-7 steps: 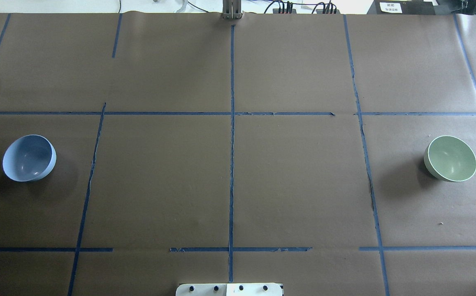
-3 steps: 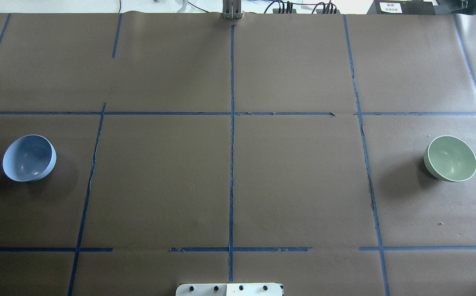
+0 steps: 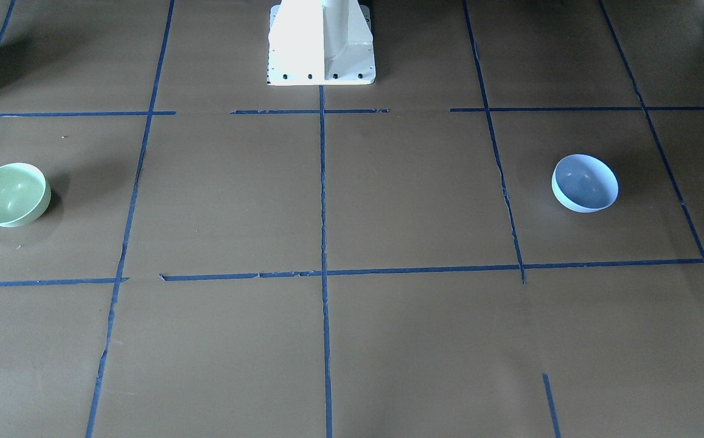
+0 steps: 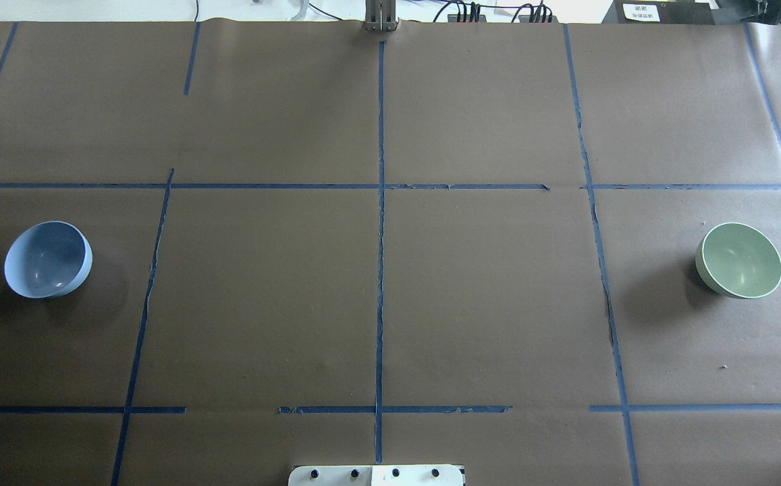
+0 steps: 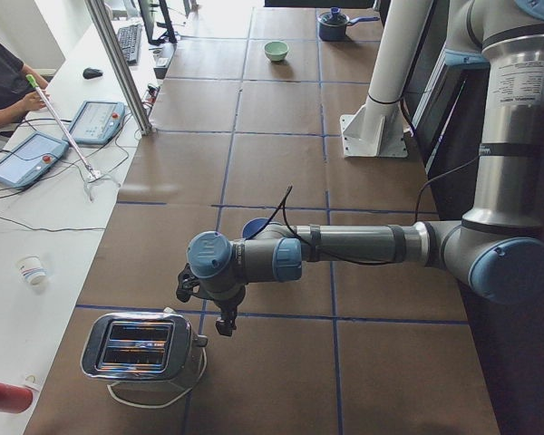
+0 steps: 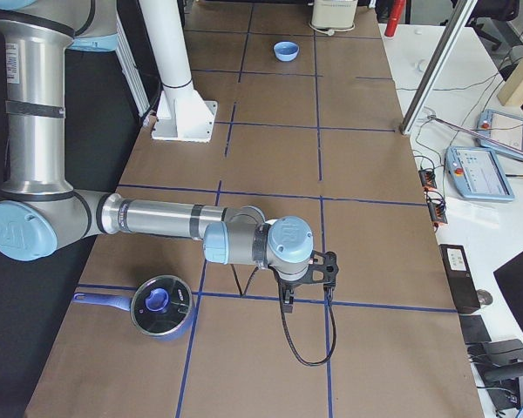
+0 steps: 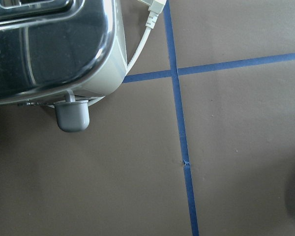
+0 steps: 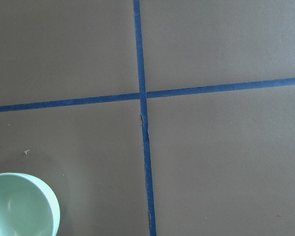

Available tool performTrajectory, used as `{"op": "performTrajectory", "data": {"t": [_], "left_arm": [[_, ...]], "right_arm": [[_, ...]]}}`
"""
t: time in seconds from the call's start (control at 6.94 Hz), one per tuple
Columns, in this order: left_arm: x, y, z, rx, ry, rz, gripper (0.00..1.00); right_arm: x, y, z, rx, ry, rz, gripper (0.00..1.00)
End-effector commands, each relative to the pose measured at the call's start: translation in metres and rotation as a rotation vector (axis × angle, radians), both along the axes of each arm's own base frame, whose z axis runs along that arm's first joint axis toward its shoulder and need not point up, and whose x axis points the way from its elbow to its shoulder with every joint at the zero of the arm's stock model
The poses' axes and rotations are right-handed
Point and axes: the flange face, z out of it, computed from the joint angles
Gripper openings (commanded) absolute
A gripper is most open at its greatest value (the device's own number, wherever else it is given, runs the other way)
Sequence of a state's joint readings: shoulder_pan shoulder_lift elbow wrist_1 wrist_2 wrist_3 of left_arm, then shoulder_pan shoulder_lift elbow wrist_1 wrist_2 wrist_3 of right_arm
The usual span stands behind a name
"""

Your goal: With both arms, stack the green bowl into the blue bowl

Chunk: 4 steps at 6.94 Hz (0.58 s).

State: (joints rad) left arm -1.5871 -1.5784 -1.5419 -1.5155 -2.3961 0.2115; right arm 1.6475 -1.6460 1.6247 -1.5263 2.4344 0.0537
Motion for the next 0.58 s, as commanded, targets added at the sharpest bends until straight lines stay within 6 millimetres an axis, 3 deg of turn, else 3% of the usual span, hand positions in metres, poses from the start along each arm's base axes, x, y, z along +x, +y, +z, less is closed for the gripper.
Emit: {"op": "performTrajectory", "data": {"t": [0.0, 0.43], "left_arm": [[0.0, -0.001, -0.002, 0.005, -0.002, 0.001, 1.0], [0.003, -0.015, -0.014, 0.023, -0.001, 0.002, 1.0]], "right_arm": [[0.0, 0.003, 0.001, -0.001, -0.005, 0.001, 1.0], [-0.001, 0.0, -0.007, 0.011, -0.012, 0.004, 1.0]]}}
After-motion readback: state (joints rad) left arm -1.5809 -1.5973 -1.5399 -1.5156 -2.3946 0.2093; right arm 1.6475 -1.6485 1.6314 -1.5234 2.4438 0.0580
